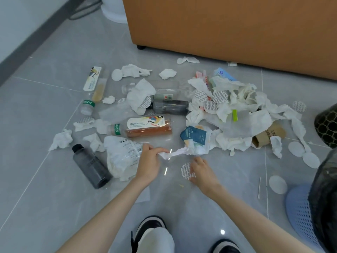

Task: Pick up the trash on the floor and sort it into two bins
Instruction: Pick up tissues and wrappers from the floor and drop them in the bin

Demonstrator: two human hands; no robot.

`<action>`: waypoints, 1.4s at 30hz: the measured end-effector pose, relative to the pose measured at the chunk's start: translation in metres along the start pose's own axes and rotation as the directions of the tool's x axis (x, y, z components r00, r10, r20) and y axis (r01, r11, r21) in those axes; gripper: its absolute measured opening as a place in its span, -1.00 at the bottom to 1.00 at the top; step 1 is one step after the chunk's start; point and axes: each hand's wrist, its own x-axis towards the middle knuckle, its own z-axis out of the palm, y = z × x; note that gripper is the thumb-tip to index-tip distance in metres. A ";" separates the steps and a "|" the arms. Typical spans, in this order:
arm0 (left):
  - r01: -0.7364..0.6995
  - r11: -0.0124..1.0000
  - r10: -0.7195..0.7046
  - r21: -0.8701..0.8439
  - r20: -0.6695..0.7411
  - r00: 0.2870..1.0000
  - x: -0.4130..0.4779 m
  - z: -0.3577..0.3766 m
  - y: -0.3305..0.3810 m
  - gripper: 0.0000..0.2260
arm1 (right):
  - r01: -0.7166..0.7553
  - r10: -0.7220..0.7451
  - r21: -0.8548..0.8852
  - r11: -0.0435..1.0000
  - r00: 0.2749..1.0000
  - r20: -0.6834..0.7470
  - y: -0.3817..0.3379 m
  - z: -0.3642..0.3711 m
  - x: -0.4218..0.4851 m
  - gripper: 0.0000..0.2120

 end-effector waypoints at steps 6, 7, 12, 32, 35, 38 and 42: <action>0.109 0.987 -0.134 -0.122 -0.228 0.964 -0.006 -0.048 0.000 -0.57 | -0.053 0.036 0.176 0.983 0.995 0.098 -0.011 -0.009 -0.008 -0.70; 0.125 0.984 -0.154 -0.126 -0.263 0.952 -0.007 -0.055 -0.001 -0.59 | -0.042 0.015 0.223 0.974 0.992 0.123 -0.013 -0.011 -0.009 -0.75; 0.221 0.965 -0.255 -0.138 -0.332 0.908 -0.005 -0.076 -0.029 -0.72 | 0.043 -0.070 0.366 0.930 0.996 0.061 -0.032 -0.038 -0.008 -0.84; 0.452 0.888 -0.451 -0.085 0.034 0.892 -0.009 -0.045 -0.068 -0.62 | -0.112 0.050 0.464 0.879 0.988 0.144 -0.071 -0.031 -0.006 -0.78; 0.478 0.864 -0.467 -0.160 0.105 0.878 -0.011 -0.026 -0.061 -0.64 | -0.214 0.160 0.459 0.862 0.975 0.154 -0.062 -0.018 -0.006 -0.79; 0.495 0.840 -0.472 -0.222 0.149 0.869 -0.011 -0.011 -0.051 -0.65 | -0.248 0.212 0.466 0.849 0.969 0.128 -0.055 -0.007 -0.010 -0.54; 0.561 0.761 -0.518 -0.327 0.216 0.828 -0.008 0.008 -0.040 -0.69 | -0.232 0.221 0.439 0.868 0.972 0.077 -0.056 0.009 -0.016 -0.78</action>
